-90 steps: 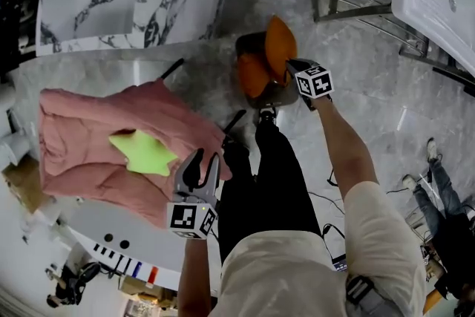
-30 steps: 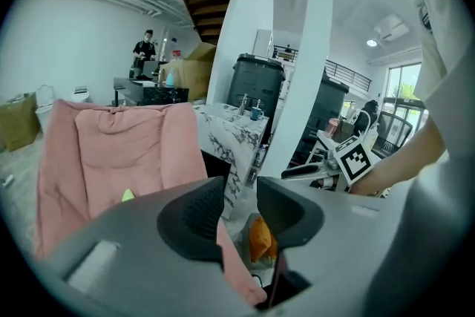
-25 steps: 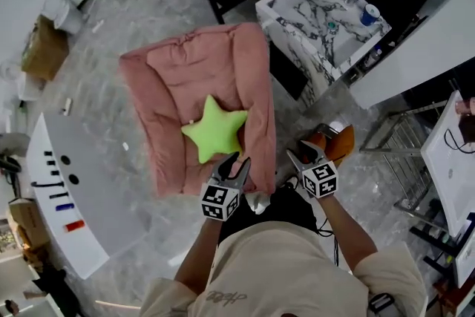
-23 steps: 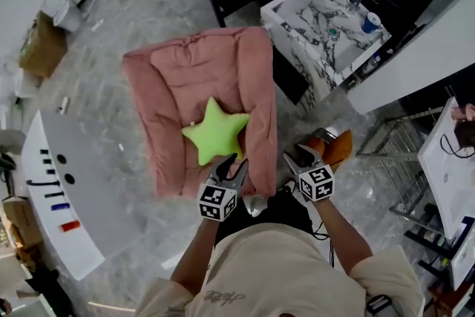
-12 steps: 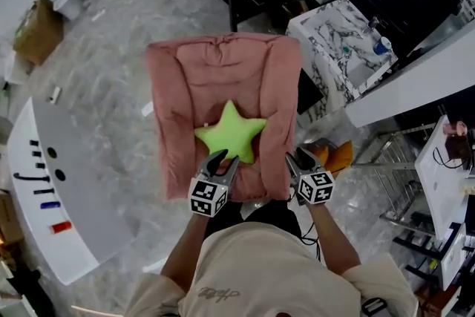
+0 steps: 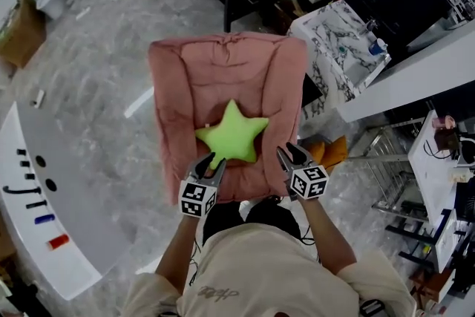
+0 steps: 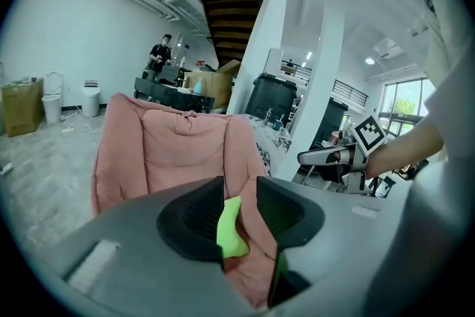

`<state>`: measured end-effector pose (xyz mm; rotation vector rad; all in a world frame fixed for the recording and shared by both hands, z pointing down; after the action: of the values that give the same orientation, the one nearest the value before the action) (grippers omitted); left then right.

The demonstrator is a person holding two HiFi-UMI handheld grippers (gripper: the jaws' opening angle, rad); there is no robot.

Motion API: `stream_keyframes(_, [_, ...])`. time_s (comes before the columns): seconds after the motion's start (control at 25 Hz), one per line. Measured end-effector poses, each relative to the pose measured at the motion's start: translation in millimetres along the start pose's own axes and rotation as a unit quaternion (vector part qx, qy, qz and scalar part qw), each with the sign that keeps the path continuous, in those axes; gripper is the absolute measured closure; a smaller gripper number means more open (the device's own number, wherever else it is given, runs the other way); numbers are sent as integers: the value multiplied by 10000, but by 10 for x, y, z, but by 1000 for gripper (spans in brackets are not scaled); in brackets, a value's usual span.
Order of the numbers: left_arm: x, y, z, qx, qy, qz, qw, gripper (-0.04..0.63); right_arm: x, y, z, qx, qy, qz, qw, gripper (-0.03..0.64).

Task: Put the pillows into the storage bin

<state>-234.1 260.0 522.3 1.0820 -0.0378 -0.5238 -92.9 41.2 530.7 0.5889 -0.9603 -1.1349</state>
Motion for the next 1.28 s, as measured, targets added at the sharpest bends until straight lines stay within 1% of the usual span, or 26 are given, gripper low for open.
stream_keyframes(0.2, [-88,51,40,60,-22,-37,10000,443,-95,20,168,-273,-184,-147,9993,465])
stream_keyframes(0.36, [-123,80,17,103,-151,-122,9998,443,-112,54,340,-467,-377,-197,9980,465])
stream_keyframes(0.64, [-218,175,-97,-122,-530,-325,9980,443,-51,78,902,-803,-935,-303,9919,464])
stream_keyframes(0.72, [-238,185,-116,-149,-698,-503,9962,443,27,112,1099,-897,-1069,-256,9899,465])
stream_keyframes(0.84, [-271,183,-119,-79,-965,-943,9908,443,179,145,1387,-1100,-1192,-273,9864,465])
stream_keyframes(0.88, [-288,194,-118,-78,-1054,-1034,9890,443,219,155,1494,-1169,-1234,-306,9850,465])
stream_keyframes(1.08, [-317,297,-88,-207,-1382,-1224,9826,443,432,235,2009,-1456,-1499,-417,9770,464])
stream_keyframes(1.2, [-359,402,-76,-347,-1546,-1258,9793,443,546,286,2286,-1573,-1506,-446,9750,463])
stream_keyframes(1.28, [-395,485,-56,-442,-1648,-1338,9762,443,626,335,2467,-1635,-1480,-331,9748,463])
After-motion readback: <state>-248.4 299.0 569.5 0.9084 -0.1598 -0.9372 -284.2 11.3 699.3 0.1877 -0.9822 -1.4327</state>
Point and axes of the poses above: the fingertips, and each gripper's own axes: z forward along the fingers, x to its right, y out of its underside, the point moved 5 cm from there along -z, backward along the fingers, and after that the axes turned 9 degrees about -y, right-handed, at the moved point
